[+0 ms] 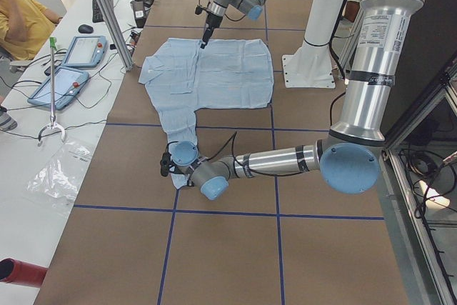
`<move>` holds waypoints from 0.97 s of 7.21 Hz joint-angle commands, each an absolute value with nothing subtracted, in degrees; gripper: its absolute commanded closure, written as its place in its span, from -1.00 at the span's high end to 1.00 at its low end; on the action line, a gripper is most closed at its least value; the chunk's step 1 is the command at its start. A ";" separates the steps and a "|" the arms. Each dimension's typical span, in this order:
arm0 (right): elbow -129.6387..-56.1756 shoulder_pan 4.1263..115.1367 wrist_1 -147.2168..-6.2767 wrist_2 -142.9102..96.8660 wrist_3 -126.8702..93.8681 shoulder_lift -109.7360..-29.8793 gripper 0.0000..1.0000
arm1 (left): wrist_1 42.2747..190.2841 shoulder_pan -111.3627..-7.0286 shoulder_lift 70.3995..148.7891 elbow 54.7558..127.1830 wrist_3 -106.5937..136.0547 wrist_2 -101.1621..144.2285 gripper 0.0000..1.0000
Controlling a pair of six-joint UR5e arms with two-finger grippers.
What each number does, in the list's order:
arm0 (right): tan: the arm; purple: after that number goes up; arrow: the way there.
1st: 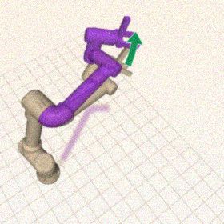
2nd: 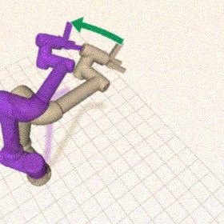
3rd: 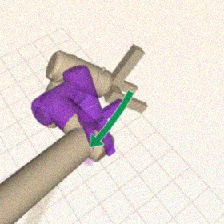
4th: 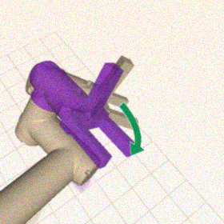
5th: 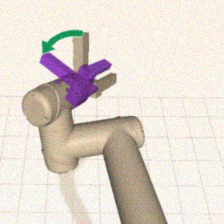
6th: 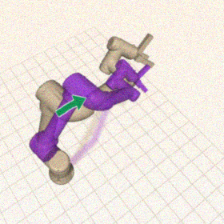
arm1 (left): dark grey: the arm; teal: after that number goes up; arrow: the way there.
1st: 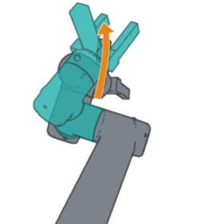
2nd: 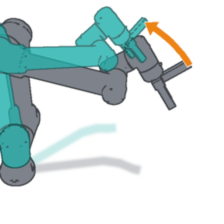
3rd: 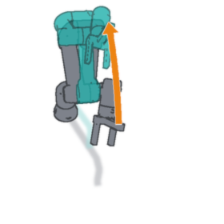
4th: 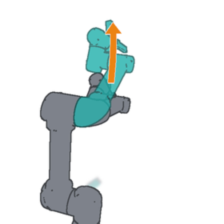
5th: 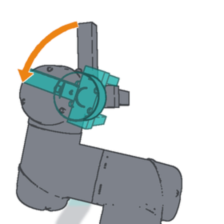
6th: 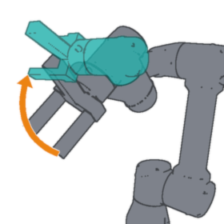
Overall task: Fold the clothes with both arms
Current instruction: 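Grasp the cuff of the other sleeve with the left gripper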
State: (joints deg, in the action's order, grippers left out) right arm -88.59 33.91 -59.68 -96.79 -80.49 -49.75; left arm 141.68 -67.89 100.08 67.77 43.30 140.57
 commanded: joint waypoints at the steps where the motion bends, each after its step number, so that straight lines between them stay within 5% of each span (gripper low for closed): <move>1: -92.18 35.58 -59.68 -96.51 -76.49 -54.55 0.79 | 134.08 -67.85 108.15 70.82 46.20 140.54 -1.00; 7: -99.12 43.06 -59.50 -100.10 -71.02 -67.74 0.96 | 132.63 -46.18 140.04 68.31 91.44 124.50 -1.00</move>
